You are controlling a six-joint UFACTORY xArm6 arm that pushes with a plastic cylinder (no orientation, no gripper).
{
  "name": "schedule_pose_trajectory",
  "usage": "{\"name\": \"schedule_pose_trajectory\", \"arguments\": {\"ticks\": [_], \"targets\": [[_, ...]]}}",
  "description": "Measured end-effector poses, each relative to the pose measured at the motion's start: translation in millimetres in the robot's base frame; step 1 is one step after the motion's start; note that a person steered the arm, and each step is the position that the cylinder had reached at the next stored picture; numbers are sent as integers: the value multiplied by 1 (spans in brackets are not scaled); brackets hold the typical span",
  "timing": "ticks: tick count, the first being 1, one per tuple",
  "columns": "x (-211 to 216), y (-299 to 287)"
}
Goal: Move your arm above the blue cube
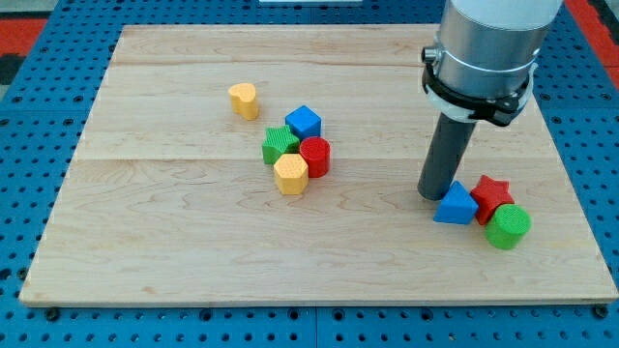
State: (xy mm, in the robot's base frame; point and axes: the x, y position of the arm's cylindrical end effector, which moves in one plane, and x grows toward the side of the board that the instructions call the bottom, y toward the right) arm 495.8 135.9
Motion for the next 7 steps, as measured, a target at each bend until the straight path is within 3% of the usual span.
{"name": "schedule_pose_trajectory", "arguments": {"ticks": [2, 3, 7], "targets": [[7, 17], [-11, 14], [-78, -63]]}}
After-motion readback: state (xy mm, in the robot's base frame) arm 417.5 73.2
